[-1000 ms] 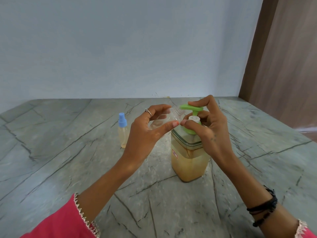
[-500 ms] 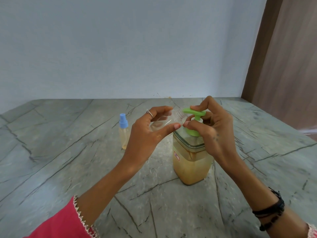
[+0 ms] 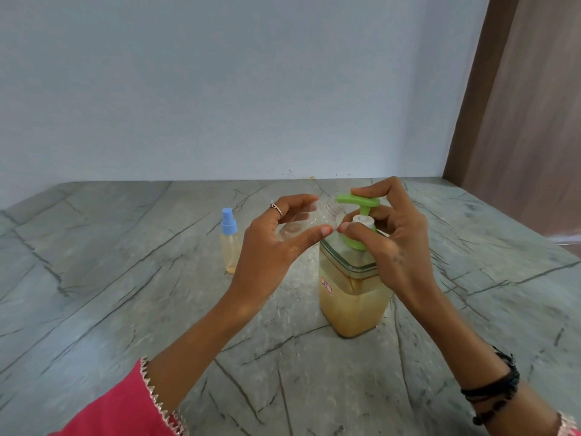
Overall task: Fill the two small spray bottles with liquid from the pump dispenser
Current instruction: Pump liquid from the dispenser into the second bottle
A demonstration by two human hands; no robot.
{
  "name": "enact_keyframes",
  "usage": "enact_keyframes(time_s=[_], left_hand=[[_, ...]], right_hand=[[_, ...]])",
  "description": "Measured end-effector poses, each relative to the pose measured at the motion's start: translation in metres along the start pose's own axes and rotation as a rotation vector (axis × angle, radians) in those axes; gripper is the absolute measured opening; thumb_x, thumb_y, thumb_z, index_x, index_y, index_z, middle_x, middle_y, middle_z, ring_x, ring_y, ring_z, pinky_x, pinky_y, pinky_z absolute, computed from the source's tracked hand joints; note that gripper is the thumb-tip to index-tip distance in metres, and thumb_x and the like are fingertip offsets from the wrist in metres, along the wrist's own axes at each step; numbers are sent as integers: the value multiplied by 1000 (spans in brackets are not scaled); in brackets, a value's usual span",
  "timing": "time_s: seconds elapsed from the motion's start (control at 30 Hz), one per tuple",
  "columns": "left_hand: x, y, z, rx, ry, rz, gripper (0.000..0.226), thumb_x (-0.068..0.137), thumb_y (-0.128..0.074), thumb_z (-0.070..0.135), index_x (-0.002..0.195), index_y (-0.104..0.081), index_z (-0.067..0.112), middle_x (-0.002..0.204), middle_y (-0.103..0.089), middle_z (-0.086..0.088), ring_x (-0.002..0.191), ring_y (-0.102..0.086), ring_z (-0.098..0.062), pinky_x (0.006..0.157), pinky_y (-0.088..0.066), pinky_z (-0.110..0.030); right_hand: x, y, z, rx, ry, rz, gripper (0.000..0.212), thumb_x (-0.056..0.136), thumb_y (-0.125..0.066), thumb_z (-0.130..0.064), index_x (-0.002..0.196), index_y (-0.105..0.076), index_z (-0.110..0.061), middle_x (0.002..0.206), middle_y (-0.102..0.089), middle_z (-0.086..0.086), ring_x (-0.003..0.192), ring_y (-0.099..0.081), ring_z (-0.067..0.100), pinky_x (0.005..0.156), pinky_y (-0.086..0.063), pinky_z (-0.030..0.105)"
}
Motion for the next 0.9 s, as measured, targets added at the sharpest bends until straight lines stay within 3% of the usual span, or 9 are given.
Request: enact_keyframes(time_s=[0.2,0.4,0.57,0.7,0.9], left_hand=[[2,2,-2,18,-2,-4,42,62,-68,40,103,-61,31,95,-64,21,97,-58,9,88,-48,-14],[2,2,-2,24,-11,-12,40,61,-68,41,100,-60,35,95,-64,22,96,-58,11,86,-46,-9],[2,2,-3,33,-16,-14,40,61,-67,43,100,-59,37,94,-64,25,96,-57,11,84,-46,-8],[2,2,-3,27,-16,-16,39,63,-68,41,101,-60,36,96,-64,22,97,-58,9,85,-46,-10],[1,2,-3,10,-16,-12,39,65,-70,36,103,-61,31,99,-66,17,100,-59,5,89,-46,-13]], right_hand=[[3,0,0,65,-29,-6,25,76,-69,4,83,-54,-14,73,-71,2,64,-66,30,54,-53,26],[6,-2,-4,26,-21,-3,21,68,-65,-8,77,-49,-19,75,-69,4,63,-61,40,52,-48,47],[3,-2,-1,-3,-24,-5,24,72,-67,-11,85,-52,-24,73,-71,-5,63,-65,28,58,-52,46],[-2,-1,0,-5,14,-27,33,77,-69,-9,94,-53,-32,77,-72,-7,68,-69,14,60,-54,31],[-6,0,2,2,47,-50,35,83,-69,-12,103,-51,-34,90,-73,-6,79,-70,12,67,-53,22]])
Point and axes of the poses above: each hand's wrist, its own x-axis towards the middle knuckle, its own y-axis out of the back of the hand, z = x × y, the point moved 1 cm from there along x, towards the middle knuckle
